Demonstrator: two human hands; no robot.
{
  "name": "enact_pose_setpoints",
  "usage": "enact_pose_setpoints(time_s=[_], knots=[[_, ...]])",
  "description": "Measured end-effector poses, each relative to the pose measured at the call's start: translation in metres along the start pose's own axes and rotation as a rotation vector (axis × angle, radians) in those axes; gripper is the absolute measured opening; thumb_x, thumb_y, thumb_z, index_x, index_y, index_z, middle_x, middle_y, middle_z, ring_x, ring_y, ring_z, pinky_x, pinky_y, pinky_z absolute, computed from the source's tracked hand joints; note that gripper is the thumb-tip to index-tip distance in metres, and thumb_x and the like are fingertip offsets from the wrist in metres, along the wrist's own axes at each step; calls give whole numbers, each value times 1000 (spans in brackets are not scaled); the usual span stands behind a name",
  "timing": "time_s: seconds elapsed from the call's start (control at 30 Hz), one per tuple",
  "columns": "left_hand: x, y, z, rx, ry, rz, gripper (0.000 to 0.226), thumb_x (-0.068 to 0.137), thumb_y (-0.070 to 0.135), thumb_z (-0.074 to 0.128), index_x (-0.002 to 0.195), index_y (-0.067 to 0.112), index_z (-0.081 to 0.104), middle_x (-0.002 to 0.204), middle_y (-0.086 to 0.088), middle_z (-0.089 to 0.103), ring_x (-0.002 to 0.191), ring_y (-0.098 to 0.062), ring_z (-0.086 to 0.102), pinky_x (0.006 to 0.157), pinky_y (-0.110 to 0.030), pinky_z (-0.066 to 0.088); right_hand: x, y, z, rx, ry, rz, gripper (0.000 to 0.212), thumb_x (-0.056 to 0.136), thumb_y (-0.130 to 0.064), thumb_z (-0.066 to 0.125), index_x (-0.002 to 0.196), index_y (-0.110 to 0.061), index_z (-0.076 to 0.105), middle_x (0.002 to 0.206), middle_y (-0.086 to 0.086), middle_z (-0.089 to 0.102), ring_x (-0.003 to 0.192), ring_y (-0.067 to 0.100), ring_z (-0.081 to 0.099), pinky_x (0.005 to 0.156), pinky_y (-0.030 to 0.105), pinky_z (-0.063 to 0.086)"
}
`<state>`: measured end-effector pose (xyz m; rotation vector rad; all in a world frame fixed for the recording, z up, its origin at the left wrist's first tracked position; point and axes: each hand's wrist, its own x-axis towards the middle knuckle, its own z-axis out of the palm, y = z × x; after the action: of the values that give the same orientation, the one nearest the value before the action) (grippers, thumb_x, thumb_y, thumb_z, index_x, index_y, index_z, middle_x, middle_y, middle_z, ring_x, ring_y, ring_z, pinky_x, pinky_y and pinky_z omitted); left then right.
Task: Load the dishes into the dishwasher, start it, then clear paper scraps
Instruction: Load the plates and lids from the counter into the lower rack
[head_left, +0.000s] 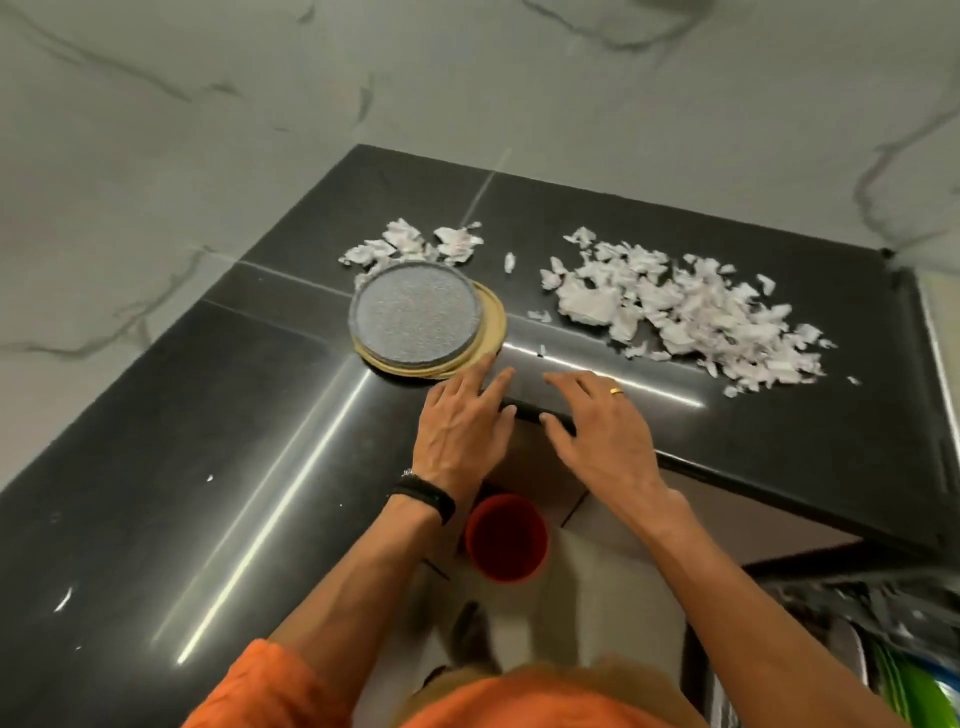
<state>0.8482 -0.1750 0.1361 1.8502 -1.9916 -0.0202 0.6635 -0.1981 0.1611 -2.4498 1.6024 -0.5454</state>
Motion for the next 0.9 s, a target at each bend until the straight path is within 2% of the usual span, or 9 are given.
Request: enact_pose_setpoints(time_s=[0.3, 0.47, 0.63, 0.73, 0.9], knots=[[11, -63, 1, 40, 13, -284, 43, 90, 30, 68, 132, 20, 62, 146, -9, 56, 130, -30, 56, 102, -46, 49, 100, -39, 55, 0, -168, -281, 40, 91, -26, 70, 130, -20, 64, 121, 1, 66, 110, 25, 63, 87, 42, 56], [19, -78, 5, 69, 16, -464, 40, 95, 35, 63, 133, 23, 61, 147, -6, 55, 132, -26, 53, 106, -44, 44, 154, -38, 91, -42, -300, -419, 38, 94, -18, 64, 132, -18, 64, 123, 3, 66, 110, 28, 63, 89, 43, 54], [30, -86, 15, 97, 44, -570, 37, 94, 34, 64, 129, 24, 63, 141, -1, 58, 126, -21, 56, 100, -40, 47, 188, -30, 122, -101, -416, -587, 35, 96, -17, 59, 130, -17, 63, 127, 3, 63, 113, 28, 60, 91, 44, 53], [34, -85, 21, 119, 43, -613, 37, 93, 33, 66, 129, 24, 64, 139, -1, 59, 124, -22, 57, 98, -40, 48, 194, -23, 137, -113, -433, -655, 30, 95, -21, 61, 125, -20, 65, 118, 3, 64, 106, 27, 61, 84, 43, 54], [36, -81, 34, 105, 4, -651, 38, 93, 33, 65, 130, 23, 63, 140, -2, 58, 126, -23, 57, 100, -42, 47, 193, -15, 146, -58, -371, -739, 21, 87, -19, 71, 108, -20, 70, 92, 3, 62, 84, 28, 63, 70, 41, 49]])
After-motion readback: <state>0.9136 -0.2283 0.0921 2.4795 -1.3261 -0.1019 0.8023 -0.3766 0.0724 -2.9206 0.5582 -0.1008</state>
